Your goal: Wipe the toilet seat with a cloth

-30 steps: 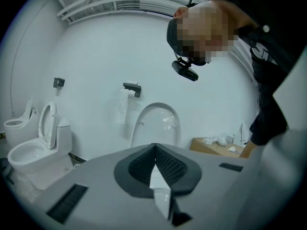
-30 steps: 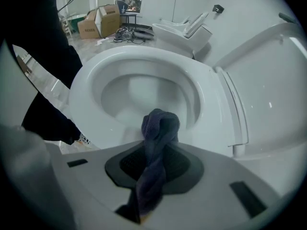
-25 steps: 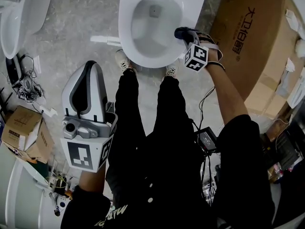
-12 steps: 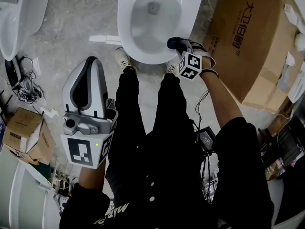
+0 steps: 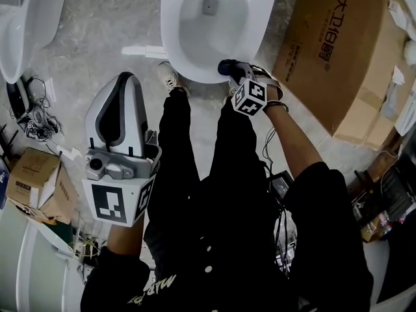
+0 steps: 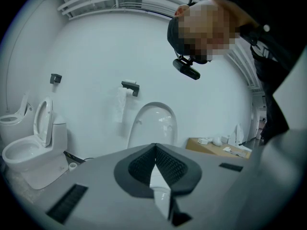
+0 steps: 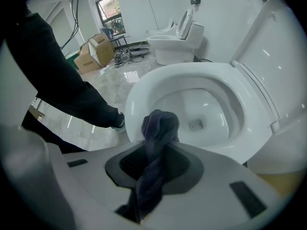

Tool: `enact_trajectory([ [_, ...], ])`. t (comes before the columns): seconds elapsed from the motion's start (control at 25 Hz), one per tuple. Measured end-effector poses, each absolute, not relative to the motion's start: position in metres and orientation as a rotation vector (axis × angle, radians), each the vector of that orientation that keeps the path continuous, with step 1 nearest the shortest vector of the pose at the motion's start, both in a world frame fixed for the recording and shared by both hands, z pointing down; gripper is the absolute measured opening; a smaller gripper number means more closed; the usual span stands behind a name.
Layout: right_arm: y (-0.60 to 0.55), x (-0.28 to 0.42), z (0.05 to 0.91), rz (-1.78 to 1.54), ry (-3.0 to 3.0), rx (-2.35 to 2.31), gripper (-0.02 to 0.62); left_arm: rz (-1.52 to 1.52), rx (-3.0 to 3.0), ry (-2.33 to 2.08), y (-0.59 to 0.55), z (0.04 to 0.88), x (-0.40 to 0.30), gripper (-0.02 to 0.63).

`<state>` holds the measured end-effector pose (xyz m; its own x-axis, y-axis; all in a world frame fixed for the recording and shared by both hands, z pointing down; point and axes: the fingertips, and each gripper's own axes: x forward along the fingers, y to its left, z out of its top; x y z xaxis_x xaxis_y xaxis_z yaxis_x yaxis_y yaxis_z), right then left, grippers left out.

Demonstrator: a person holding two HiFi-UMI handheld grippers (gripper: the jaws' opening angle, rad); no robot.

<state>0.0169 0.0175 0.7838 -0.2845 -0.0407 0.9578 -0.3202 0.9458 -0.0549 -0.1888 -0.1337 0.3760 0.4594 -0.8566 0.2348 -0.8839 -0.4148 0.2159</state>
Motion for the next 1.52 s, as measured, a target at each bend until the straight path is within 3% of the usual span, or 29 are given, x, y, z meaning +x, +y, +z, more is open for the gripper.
enact_trajectory([
  [1.52,0.038,-0.11,0.781,0.047,-2.013,-0.029,0.084,0.13,2.334,-1.542,-0.133,0.39,-0.225,0.011],
])
